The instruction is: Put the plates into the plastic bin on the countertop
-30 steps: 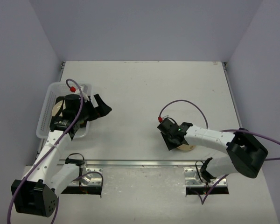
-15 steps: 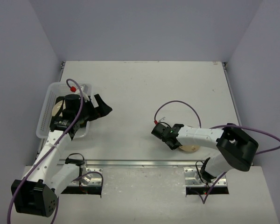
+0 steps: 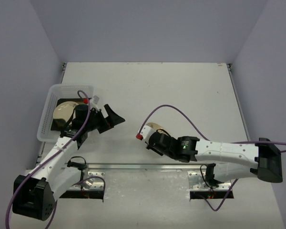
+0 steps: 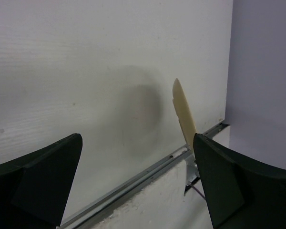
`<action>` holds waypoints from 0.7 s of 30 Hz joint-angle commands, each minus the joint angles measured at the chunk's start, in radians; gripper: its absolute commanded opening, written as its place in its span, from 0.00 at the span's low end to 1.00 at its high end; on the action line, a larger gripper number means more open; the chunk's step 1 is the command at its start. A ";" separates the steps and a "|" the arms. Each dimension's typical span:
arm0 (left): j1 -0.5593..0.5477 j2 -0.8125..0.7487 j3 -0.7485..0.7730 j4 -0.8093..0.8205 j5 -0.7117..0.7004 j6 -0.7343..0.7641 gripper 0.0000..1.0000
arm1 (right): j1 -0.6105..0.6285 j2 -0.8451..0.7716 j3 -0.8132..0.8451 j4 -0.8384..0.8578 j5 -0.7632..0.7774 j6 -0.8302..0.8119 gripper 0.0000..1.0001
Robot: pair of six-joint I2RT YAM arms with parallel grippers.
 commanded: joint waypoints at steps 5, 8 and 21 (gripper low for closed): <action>-0.156 -0.015 -0.043 0.165 -0.057 -0.207 1.00 | 0.141 -0.036 0.056 0.163 -0.019 -0.286 0.00; -0.192 -0.002 -0.060 0.165 -0.069 -0.224 1.00 | 0.169 -0.015 0.084 0.158 -0.009 -0.317 0.00; -0.292 0.020 -0.021 0.136 -0.111 -0.190 0.00 | 0.205 0.117 0.199 0.179 0.072 -0.400 0.00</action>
